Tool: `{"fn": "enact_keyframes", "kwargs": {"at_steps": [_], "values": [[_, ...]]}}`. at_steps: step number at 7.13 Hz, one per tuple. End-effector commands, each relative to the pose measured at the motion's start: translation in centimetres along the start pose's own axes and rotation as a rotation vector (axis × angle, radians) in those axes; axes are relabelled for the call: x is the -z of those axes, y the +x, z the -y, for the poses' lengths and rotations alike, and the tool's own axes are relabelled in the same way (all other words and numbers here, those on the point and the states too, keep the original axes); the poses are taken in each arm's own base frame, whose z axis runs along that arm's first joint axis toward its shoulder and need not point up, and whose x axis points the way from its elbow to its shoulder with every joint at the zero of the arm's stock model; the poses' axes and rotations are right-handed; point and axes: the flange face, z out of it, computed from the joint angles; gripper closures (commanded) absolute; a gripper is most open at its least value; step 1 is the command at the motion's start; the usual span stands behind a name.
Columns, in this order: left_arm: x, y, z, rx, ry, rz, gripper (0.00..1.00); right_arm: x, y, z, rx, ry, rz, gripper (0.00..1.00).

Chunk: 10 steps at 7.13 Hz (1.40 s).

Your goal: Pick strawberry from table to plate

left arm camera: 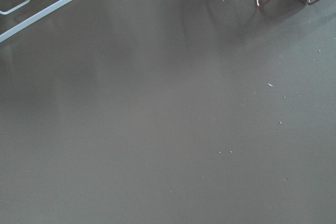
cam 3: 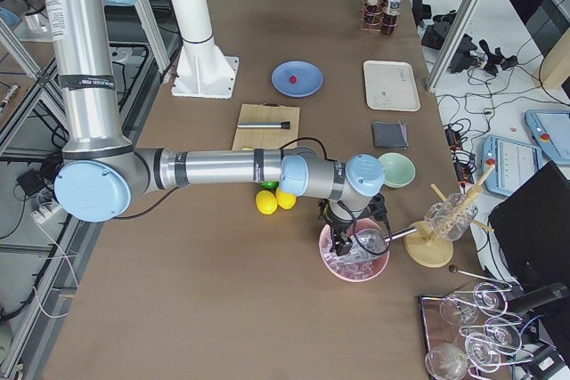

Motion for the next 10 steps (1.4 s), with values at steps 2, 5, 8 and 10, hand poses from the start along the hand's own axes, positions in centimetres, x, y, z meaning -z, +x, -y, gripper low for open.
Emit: {"fn": "enact_keyframes", "kwargs": {"at_steps": [2, 5, 8, 10], "values": [[0.0, -0.7, -0.8, 0.004, -0.003, 0.032, 0.03, 0.3, 0.4, -0.2, 0.003, 0.009, 0.006, 0.0], [-0.2, -1.0, -1.4, 0.015, -0.007, 0.032, 0.03, 0.5, 0.3, 0.1, -0.001, 0.012, 0.003, 0.0], [-0.2, -1.3, -1.6, 0.024, -0.006, 0.033, 0.03, 0.7, 0.2, 0.2, 0.0, 0.015, 0.002, 0.0], [-0.2, -1.4, -1.7, 0.029, -0.008, 0.033, 0.03, 0.7, 0.2, 0.2, 0.0, 0.015, 0.002, 0.0]]}}
